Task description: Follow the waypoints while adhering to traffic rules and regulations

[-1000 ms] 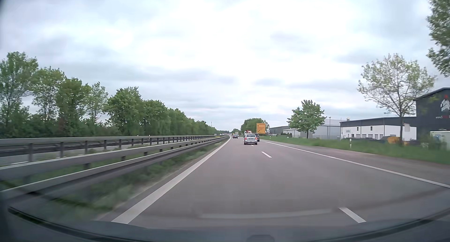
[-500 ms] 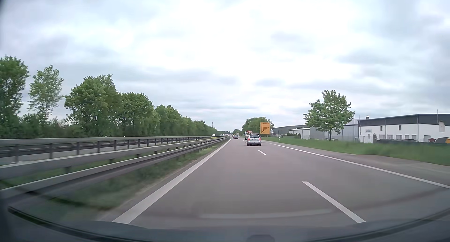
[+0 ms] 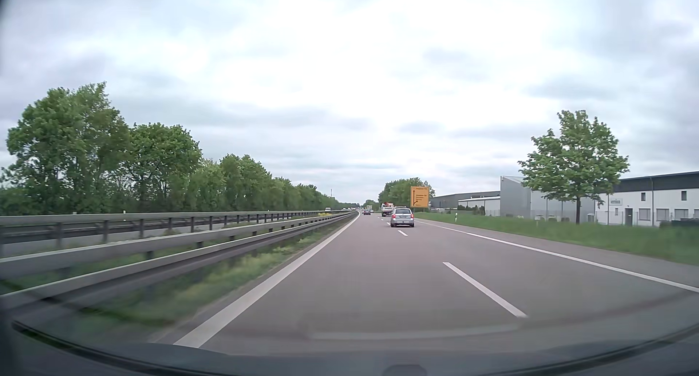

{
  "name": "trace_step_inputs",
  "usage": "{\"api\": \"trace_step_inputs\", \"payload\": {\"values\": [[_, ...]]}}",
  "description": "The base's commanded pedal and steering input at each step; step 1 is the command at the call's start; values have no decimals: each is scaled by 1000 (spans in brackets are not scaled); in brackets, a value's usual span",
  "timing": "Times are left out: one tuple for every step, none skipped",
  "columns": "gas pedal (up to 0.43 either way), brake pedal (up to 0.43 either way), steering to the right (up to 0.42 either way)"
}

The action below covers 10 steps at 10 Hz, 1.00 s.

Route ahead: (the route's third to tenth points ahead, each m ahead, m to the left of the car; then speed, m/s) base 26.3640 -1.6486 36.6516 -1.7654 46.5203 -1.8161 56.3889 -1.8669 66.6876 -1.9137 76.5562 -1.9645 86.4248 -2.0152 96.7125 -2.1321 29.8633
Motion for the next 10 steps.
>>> {"api": "trace_step_inputs", "payload": {"values": [[319,0,-1],[319,0,-1],[319,0,-1],[319,0,-1],[319,0,-1],[319,0,-1],[319,0,-1],[319,0,0],[319,0,-1],[319,0,0]]}}
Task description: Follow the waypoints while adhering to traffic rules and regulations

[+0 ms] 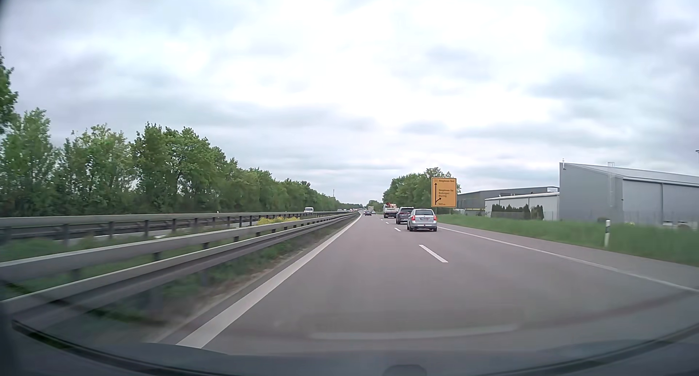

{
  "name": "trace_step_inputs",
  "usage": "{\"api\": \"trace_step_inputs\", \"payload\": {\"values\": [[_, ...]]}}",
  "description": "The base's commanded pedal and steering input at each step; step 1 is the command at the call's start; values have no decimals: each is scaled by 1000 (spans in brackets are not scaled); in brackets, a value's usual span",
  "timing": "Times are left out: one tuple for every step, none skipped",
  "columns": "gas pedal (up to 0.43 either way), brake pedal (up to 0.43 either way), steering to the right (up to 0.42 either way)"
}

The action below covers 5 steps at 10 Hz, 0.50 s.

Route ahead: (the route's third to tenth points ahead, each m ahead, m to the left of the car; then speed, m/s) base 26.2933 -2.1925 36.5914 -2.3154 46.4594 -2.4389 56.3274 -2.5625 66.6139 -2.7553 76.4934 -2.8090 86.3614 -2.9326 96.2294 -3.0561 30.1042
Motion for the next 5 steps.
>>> {"api": "trace_step_inputs", "payload": {"values": [[319,0,0],[319,0,0],[319,0,-1],[319,0,0],[319,0,0]]}}
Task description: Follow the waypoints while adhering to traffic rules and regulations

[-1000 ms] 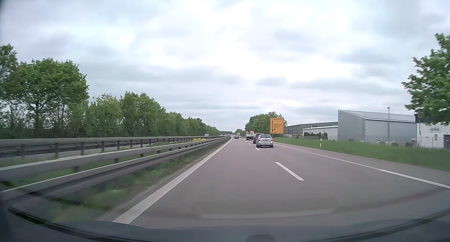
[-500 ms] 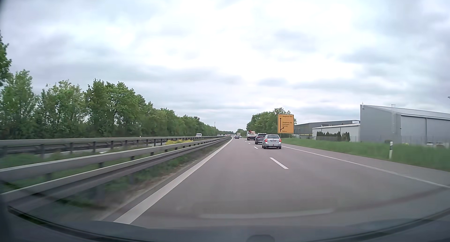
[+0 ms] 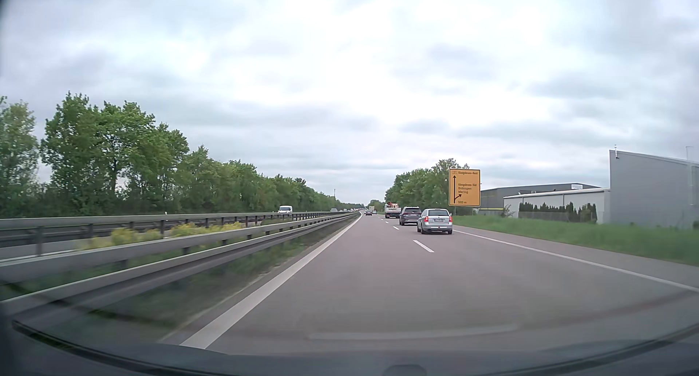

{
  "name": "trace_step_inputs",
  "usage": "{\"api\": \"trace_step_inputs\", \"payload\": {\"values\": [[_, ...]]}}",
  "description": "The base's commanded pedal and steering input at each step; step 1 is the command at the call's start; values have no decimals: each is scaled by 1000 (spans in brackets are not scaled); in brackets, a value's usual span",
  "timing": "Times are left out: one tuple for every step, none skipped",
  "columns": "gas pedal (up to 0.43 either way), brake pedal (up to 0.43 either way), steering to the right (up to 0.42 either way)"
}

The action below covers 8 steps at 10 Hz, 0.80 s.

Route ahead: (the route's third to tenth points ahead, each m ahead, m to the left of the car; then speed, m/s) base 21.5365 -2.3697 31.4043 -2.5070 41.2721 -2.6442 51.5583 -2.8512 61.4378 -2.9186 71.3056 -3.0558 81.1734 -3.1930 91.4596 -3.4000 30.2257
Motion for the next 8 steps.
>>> {"api": "trace_step_inputs", "payload": {"values": [[319,0,0],[311,0,0],[311,0,0],[311,0,0],[311,0,0],[311,0,0],[311,0,0],[311,0,1]]}}
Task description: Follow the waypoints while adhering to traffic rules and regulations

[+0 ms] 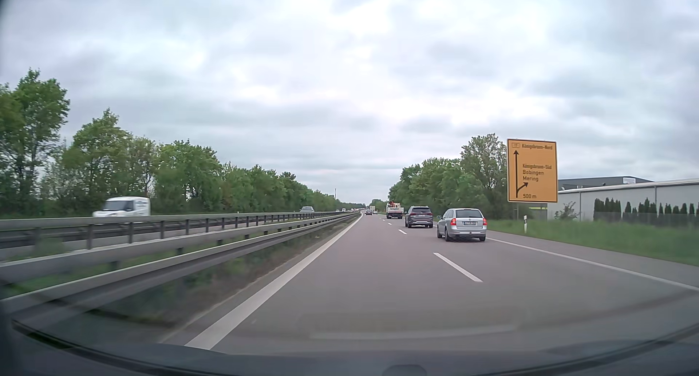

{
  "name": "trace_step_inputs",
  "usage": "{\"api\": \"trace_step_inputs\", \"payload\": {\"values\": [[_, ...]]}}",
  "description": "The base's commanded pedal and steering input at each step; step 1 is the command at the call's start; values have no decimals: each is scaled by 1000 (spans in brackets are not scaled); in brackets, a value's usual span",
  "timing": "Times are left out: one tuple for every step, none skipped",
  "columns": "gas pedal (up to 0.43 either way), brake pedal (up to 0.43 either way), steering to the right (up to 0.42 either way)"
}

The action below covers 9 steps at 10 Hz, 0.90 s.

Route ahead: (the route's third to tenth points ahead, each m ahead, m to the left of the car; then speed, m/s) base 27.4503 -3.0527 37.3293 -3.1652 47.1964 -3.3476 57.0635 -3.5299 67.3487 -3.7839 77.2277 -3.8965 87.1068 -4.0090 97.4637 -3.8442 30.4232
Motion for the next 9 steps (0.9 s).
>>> {"api": "trace_step_inputs", "payload": {"values": [[311,0,1],[311,0,1],[311,0,1],[311,0,1],[299,0,1],[299,0,1],[299,0,0],[299,0,0],[299,0,1]]}}
